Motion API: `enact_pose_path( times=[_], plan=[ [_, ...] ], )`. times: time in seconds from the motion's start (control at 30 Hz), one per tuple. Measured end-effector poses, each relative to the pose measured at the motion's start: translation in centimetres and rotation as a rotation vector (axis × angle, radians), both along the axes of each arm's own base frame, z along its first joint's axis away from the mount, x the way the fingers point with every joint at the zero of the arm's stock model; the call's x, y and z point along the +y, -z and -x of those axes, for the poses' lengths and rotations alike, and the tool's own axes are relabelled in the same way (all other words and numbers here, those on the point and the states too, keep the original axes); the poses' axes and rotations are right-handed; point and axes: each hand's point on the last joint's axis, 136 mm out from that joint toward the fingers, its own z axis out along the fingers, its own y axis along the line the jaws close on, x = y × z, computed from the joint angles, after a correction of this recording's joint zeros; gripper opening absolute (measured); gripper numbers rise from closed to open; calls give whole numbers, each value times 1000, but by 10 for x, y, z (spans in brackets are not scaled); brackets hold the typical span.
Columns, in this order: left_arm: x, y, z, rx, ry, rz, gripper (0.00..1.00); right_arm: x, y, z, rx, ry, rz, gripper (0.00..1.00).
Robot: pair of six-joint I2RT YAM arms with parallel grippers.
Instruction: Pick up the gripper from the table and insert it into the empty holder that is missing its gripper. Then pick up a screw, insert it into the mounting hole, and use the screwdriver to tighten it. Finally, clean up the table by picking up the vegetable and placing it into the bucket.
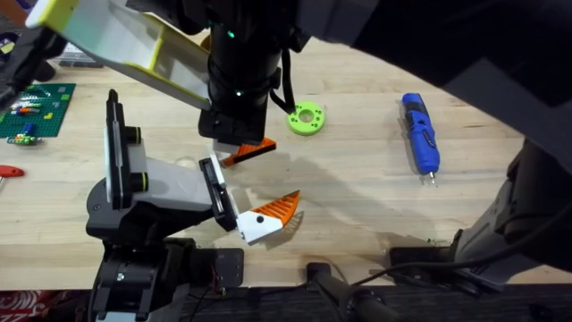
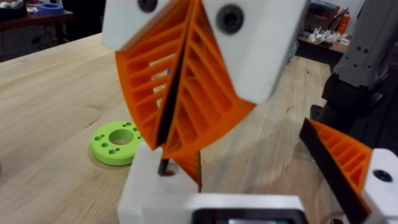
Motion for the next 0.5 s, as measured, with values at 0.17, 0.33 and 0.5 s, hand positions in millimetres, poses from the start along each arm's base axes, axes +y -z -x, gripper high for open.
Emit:
enact_pose_path(
  times=[0.17,0.33,0.5],
  plan=[
    [0,0,0,0,0,0,988,-1,1,0,3,1,5,11],
    [0,0,0,1,0,0,988,-2,0,0,3,3,5,11],
    [0,0,0,0,0,0,988,-2,0,-1,3,4,5,11]
  ],
)
